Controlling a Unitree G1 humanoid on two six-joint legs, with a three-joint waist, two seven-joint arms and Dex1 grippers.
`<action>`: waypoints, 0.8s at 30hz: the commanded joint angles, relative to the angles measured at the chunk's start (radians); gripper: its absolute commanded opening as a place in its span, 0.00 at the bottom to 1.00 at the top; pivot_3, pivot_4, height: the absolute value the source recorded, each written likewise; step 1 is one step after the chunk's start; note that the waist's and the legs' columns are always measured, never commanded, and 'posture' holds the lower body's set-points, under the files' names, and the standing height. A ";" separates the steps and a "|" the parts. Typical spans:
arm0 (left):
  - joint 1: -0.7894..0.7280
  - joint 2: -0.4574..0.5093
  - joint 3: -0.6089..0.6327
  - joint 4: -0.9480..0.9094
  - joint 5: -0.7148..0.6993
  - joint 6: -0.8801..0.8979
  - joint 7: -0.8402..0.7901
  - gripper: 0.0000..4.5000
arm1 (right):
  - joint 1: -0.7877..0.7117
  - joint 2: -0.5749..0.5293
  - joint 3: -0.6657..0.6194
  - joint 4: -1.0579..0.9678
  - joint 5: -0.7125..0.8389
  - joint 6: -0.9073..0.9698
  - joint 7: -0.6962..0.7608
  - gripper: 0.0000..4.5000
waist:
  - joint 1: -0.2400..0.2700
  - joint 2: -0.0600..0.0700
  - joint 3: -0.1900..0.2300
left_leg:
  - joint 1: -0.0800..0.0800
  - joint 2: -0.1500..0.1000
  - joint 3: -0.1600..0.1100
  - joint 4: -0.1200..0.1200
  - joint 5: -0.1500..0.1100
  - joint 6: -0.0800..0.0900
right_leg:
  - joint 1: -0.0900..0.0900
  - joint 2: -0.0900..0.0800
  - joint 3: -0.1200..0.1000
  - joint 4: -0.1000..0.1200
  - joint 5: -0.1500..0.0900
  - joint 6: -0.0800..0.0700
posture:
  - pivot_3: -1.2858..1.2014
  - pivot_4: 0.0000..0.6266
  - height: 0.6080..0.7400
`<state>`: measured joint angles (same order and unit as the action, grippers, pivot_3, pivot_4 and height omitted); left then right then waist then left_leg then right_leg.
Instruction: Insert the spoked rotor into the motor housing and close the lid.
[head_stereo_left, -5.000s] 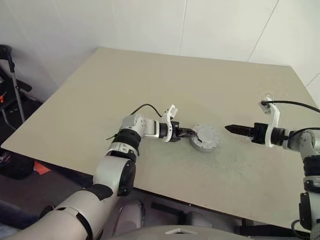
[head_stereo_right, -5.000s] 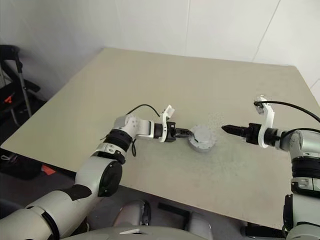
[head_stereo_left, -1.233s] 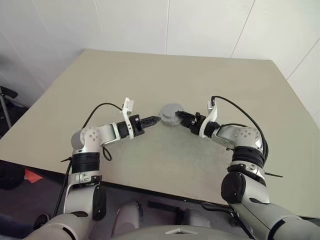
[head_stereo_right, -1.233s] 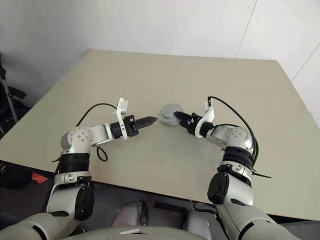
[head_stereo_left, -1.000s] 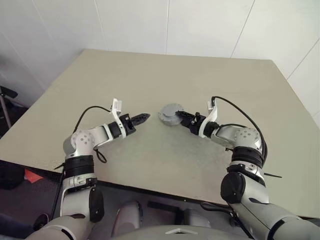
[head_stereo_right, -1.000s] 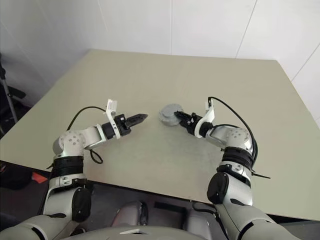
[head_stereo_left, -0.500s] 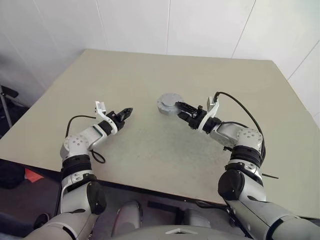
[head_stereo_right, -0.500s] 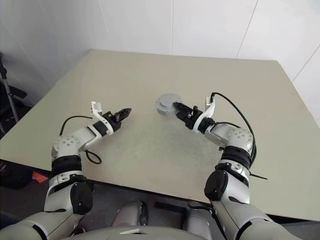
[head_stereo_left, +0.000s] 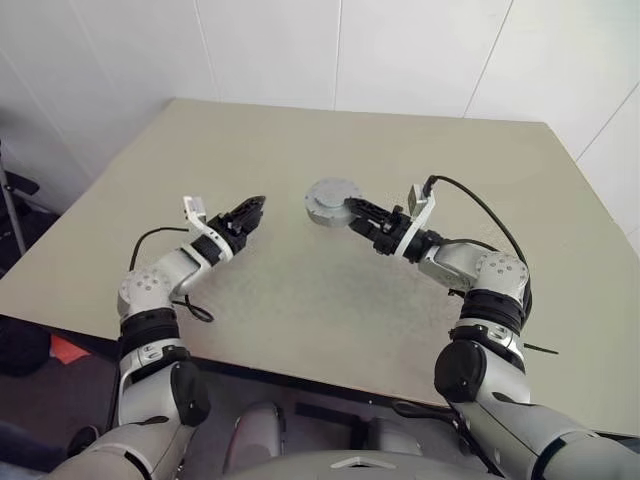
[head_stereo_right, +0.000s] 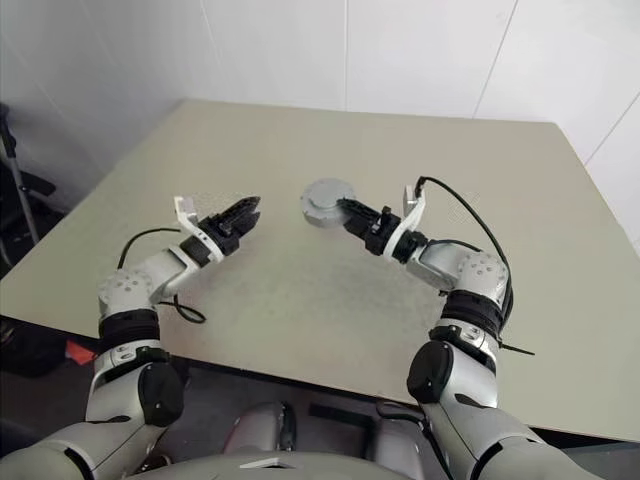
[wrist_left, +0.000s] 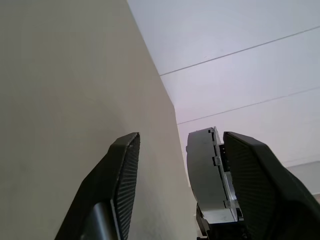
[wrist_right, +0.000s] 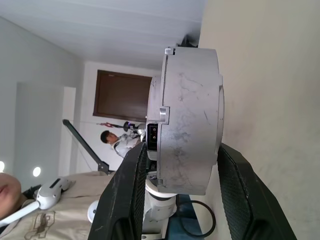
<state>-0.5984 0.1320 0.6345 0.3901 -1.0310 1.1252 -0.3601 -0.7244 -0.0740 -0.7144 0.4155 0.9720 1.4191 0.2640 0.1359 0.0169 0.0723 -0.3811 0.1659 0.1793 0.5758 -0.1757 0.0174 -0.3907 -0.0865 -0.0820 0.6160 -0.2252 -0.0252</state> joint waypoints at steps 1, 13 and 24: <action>-0.042 0.005 0.038 0.023 -0.117 0.082 0.018 0.77 | -0.017 0.005 0.011 -0.056 0.074 0.012 0.025 0.46 | 0.000 0.000 0.000 | 0.000 0.000 0.000 0.000 0.000 0.000 | 0.000 0.000 0.000 0.000 0.000 0.000 | 0.52 0.00 1.00; -0.094 -0.022 -0.009 0.128 -0.182 0.175 -0.003 0.77 | -0.007 0.027 0.042 -0.116 0.132 0.063 0.003 0.46 | 0.000 0.000 0.000 | 0.000 0.000 -0.001 0.000 0.001 -0.001 | 0.000 0.000 0.000 0.001 0.000 0.000 | 0.52 0.00 1.00; -0.142 -0.026 -0.098 0.191 -0.124 0.156 -0.071 0.77 | 0.005 0.027 0.069 -0.144 0.141 0.049 -0.008 0.46 | 0.000 0.000 0.000 | 0.000 0.000 -0.001 0.000 0.001 -0.001 | 0.000 0.000 0.000 0.001 0.000 0.000 | 0.52 0.00 1.00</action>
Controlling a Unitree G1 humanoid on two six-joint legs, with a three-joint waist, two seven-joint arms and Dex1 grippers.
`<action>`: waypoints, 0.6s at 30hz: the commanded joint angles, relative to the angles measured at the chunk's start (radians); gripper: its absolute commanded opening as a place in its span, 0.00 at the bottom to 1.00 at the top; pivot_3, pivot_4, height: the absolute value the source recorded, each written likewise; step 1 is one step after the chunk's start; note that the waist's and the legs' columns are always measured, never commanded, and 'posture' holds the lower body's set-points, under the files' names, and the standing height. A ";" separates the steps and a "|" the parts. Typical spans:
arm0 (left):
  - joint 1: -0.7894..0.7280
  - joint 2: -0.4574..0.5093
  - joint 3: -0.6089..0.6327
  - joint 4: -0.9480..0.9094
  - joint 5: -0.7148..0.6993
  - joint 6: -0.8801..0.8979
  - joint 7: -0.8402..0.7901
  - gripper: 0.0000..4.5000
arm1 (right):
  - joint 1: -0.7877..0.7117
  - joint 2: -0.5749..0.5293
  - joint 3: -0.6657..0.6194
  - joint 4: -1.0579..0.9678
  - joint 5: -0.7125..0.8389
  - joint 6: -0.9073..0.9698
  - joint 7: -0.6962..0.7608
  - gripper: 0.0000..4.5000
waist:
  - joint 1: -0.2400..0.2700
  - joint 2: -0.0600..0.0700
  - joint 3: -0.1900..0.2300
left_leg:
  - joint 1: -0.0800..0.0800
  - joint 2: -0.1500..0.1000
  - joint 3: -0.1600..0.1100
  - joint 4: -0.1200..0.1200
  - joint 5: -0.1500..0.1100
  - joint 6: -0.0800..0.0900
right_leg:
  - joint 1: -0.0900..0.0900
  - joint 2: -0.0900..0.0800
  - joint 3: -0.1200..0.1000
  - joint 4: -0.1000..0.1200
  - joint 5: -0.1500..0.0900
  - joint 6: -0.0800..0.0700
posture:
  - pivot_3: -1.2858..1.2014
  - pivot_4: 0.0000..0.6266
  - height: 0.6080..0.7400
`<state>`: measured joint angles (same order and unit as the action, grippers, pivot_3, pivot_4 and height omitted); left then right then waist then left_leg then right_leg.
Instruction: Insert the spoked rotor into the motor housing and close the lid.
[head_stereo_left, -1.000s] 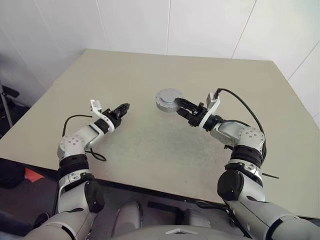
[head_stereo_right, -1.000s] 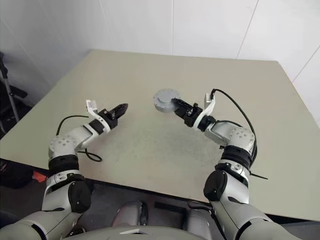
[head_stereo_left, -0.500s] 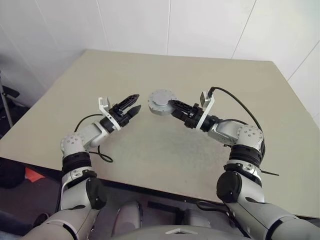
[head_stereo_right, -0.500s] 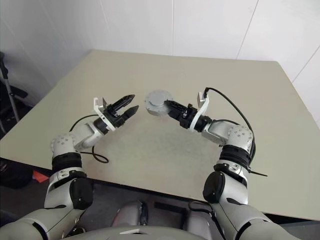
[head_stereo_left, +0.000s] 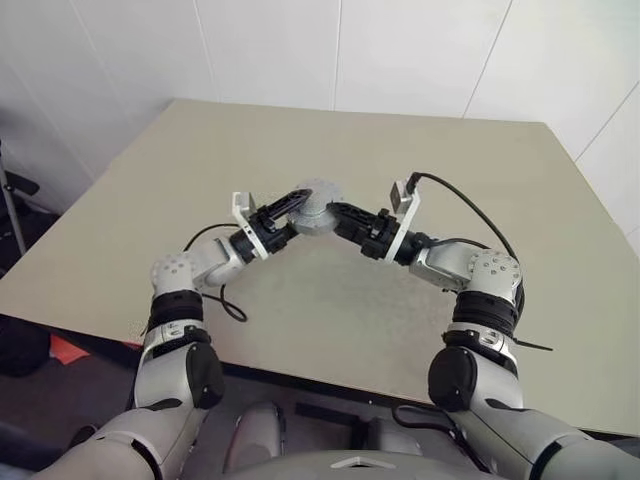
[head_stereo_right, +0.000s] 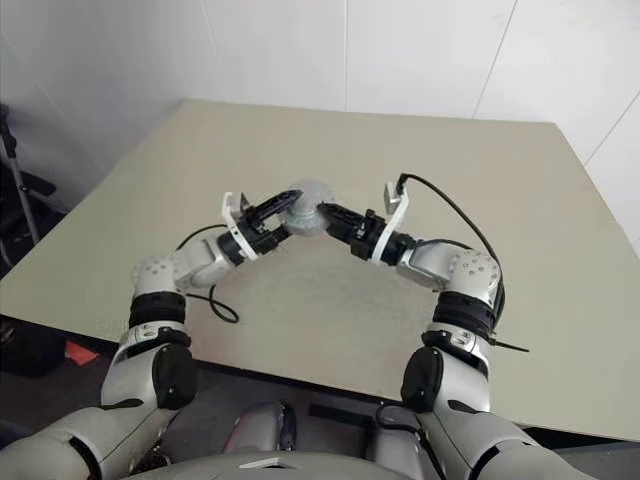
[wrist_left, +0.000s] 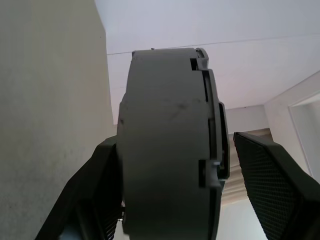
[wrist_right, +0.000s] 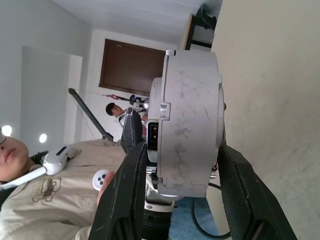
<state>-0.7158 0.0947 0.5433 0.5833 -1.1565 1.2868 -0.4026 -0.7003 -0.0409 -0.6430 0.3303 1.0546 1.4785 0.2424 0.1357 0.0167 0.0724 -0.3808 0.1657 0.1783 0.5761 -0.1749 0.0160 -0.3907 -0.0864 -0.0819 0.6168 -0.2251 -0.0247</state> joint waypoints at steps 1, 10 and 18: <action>-0.025 0.012 -0.012 -0.001 0.007 -0.010 -0.034 0.77 | -0.017 -0.009 0.000 -0.058 0.057 -0.014 0.013 0.46 | 0.000 0.000 0.000 | 0.000 0.000 0.000 0.000 0.000 0.000 | 0.000 0.000 0.000 0.000 0.000 0.000 | 0.52 0.00 1.00; -0.022 0.001 -0.041 -0.025 0.040 -0.053 -0.050 0.73 | -0.012 -0.022 0.022 -0.050 0.054 -0.043 0.014 0.46 | 0.001 0.000 0.000 | 0.000 0.000 0.000 0.000 0.000 0.000 | 0.000 0.000 0.000 0.000 0.000 0.000 | 0.52 0.00 1.00; -0.018 -0.009 -0.031 -0.039 0.030 -0.062 -0.044 0.47 | -0.010 -0.030 0.042 -0.037 0.048 -0.067 0.018 0.46 | 0.001 0.000 0.000 | 0.000 0.000 0.000 0.000 0.000 0.000 | 0.000 0.000 0.000 0.000 0.000 0.000 | 0.52 0.00 1.00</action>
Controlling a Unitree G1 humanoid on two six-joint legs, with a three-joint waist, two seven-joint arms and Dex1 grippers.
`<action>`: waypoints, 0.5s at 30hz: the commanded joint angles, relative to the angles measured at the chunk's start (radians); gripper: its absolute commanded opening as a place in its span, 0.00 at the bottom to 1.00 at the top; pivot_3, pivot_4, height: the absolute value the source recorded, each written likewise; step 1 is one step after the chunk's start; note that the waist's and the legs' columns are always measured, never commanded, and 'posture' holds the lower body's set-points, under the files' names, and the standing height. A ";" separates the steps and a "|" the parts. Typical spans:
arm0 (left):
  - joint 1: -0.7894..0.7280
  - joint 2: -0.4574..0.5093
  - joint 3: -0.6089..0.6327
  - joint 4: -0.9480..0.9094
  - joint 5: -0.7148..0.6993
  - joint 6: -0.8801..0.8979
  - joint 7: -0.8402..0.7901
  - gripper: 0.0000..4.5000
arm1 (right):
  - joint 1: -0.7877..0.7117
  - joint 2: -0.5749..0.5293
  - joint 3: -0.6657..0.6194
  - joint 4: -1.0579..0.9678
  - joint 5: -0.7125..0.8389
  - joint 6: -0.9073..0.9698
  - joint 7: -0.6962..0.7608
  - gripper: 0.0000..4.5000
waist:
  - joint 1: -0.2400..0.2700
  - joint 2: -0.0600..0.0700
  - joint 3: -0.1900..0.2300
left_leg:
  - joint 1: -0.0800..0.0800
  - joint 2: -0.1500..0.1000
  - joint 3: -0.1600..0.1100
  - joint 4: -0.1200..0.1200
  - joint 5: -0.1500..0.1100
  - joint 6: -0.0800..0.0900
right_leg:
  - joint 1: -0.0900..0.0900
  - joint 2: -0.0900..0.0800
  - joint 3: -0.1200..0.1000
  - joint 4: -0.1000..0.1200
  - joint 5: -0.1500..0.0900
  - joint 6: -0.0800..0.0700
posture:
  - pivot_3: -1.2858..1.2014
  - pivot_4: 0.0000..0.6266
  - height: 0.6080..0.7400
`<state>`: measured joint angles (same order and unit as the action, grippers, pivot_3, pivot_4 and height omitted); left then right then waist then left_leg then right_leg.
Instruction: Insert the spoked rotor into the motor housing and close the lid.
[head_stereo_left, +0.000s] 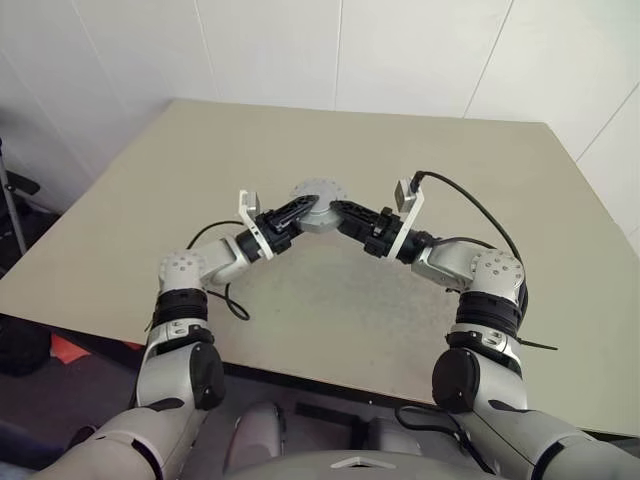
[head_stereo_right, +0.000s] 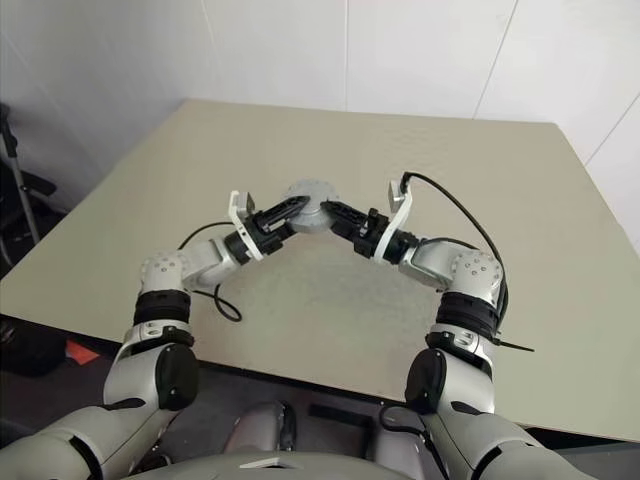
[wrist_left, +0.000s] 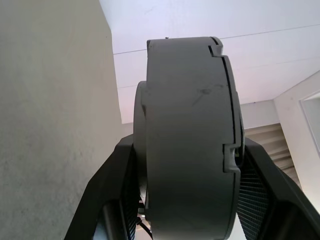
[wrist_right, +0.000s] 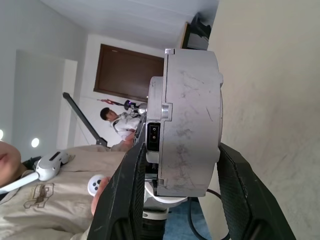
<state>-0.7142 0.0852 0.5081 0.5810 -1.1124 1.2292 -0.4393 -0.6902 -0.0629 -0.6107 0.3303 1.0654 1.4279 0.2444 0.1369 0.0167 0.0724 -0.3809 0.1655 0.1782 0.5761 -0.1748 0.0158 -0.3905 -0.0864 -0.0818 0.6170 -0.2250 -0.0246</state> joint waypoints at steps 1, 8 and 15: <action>-0.019 0.001 0.004 -0.033 -0.014 -0.006 -0.008 0.47 | -0.019 -0.008 0.012 -0.036 0.037 -0.019 0.017 0.46 | 0.000 0.000 0.000 | 0.000 0.000 0.000 0.000 0.000 0.000 | 0.000 0.000 0.000 0.000 0.000 0.000 | 0.52 0.00 1.00; -0.023 -0.004 -0.006 -0.025 0.006 -0.033 -0.010 0.47 | -0.006 -0.026 0.051 -0.039 0.025 -0.043 0.058 0.46 | 0.000 0.000 0.000 | 0.000 0.000 0.000 0.000 0.000 0.000 | 0.000 0.000 0.000 0.000 0.000 0.000 | 0.52 0.00 1.00; -0.021 -0.010 0.003 -0.020 0.026 -0.071 0.004 0.47 | 0.006 -0.046 0.134 -0.027 -0.110 -0.199 0.025 0.96 | 0.000 0.000 0.000 | 0.000 0.000 0.000 0.000 0.000 0.000 | 0.000 0.000 0.000 0.001 0.000 0.000 | 0.52 0.00 1.00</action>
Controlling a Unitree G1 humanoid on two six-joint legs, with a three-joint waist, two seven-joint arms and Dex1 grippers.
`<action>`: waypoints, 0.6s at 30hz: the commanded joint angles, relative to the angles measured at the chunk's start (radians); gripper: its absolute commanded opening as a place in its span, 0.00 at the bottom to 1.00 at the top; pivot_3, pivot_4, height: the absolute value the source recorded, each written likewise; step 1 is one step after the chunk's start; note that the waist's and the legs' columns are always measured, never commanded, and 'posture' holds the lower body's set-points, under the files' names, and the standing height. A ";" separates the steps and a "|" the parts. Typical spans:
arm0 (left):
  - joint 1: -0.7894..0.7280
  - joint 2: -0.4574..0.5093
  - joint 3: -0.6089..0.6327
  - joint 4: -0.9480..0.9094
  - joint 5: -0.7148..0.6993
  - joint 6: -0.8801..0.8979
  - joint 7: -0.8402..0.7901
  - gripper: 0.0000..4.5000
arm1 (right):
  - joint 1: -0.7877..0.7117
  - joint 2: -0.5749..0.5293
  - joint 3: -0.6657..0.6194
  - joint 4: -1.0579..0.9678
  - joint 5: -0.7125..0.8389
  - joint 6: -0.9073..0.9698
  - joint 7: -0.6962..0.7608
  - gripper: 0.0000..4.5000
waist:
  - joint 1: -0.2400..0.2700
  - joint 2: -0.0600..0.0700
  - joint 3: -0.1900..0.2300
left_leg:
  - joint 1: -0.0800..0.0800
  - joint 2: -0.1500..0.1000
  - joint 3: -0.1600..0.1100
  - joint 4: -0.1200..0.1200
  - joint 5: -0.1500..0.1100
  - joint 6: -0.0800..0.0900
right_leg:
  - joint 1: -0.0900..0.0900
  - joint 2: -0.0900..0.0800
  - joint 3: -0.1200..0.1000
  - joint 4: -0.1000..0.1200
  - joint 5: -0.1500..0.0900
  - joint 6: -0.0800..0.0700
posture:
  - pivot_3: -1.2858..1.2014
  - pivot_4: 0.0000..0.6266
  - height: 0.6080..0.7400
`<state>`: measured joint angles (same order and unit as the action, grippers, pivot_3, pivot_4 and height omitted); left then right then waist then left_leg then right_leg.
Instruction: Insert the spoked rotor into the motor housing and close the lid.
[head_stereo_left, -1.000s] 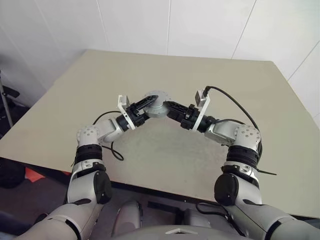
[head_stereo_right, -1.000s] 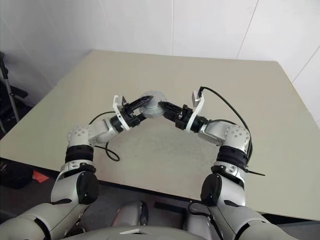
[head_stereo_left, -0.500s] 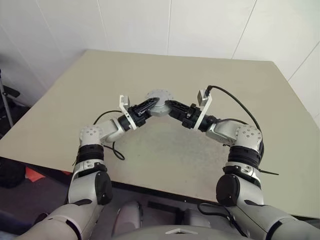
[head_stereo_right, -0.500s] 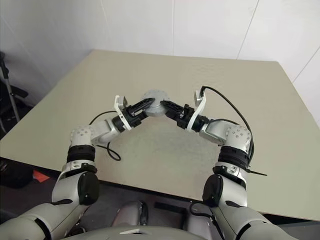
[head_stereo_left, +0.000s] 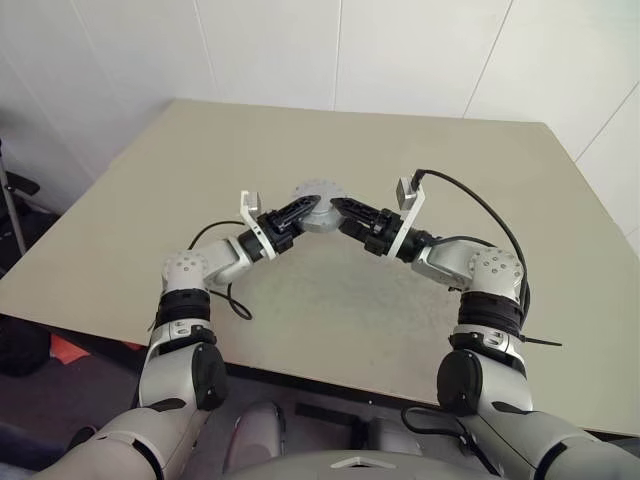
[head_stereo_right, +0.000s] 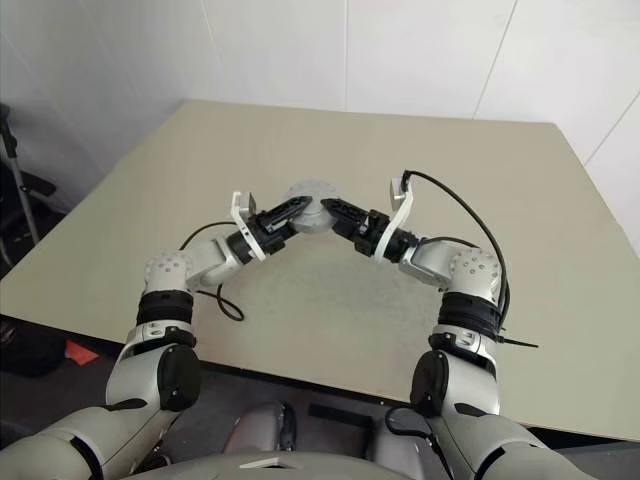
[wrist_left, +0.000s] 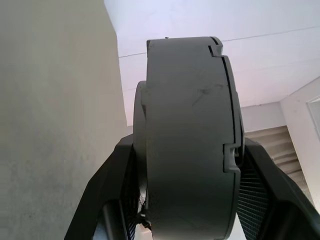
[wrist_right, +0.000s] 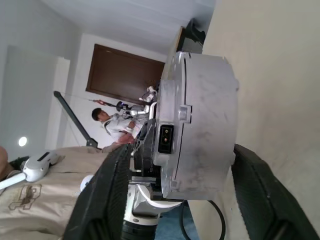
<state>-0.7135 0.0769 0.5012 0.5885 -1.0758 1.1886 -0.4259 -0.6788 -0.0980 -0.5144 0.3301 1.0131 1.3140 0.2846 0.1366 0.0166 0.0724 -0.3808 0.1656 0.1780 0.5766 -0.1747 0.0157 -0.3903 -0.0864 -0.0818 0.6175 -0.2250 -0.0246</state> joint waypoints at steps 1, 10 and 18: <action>-0.017 0.003 0.007 -0.028 0.002 -0.047 -0.016 0.47 | -0.005 -0.012 0.055 -0.027 -0.084 -0.116 -0.017 0.99 | 0.000 0.000 0.000 | 0.000 0.000 0.000 0.000 0.000 0.000 | 0.000 0.000 0.000 0.000 0.000 0.000 | 0.52 0.00 1.00; 0.032 0.041 0.079 -0.058 0.126 -0.364 0.090 0.47 | 0.000 -0.041 0.078 0.011 -0.155 -0.211 -0.016 0.99 | -0.005 0.000 0.000 | 0.000 0.000 -0.001 0.000 0.000 0.000 | 0.000 0.000 0.000 0.000 0.000 0.000 | 0.52 0.00 1.00; 0.107 0.085 0.133 -0.066 0.135 -0.425 0.166 0.47 | -0.018 -0.054 0.098 0.050 -0.177 -0.239 0.007 0.99 | -0.004 -0.001 0.001 | -0.001 0.000 -0.001 0.001 0.000 0.000 | 0.000 0.001 0.000 0.000 0.000 0.000 | 0.52 0.00 1.00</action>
<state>-0.5781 0.1516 0.6207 0.5800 -0.9188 0.7872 -0.2590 -0.6686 -0.1525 -0.4184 0.3873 0.8277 1.0862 0.2741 0.1323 0.0156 0.0729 -0.3819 0.1660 0.1767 0.5777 -0.1746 0.0156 -0.3903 -0.0850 -0.0818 0.6177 -0.2247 -0.0243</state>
